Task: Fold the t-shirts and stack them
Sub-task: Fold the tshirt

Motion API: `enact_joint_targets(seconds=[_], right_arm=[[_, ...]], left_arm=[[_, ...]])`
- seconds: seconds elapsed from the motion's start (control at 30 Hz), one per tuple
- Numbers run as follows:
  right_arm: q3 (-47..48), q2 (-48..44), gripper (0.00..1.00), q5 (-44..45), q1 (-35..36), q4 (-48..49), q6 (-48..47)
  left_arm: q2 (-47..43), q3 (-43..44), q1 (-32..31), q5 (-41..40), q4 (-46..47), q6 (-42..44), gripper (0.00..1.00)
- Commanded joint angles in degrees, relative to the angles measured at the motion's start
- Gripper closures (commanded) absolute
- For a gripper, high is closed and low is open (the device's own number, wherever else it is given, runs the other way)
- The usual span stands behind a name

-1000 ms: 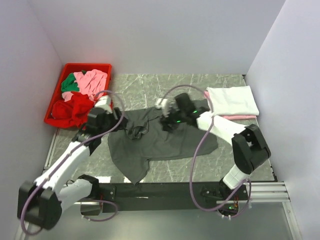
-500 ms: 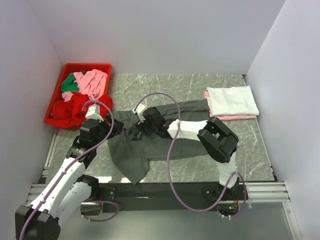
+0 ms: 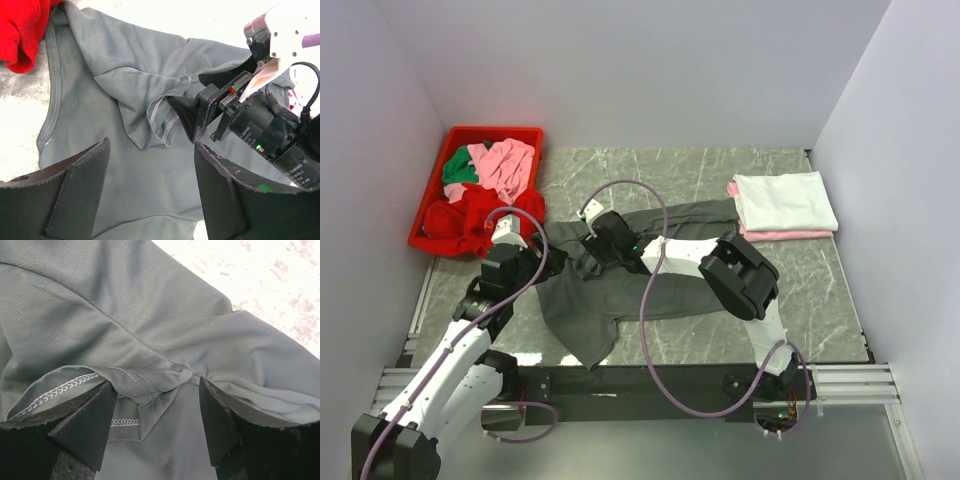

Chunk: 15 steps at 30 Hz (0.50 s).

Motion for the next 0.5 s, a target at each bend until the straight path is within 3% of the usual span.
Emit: enact_joint_targets(seconds=[0.0,0.47], right_arm=[[0.4,-0.6,0.28,3.5,0.6,1.5,1.0],[-6.8,-6.9,0.35,9.8,0.4,2.7,-3.0]], left_arm=[[-0.5,-0.1,0.3,-0.1,2.3,-0.3,0.27],[0.6,0.2,0.3,1.4,2.7,0.1,0.27]])
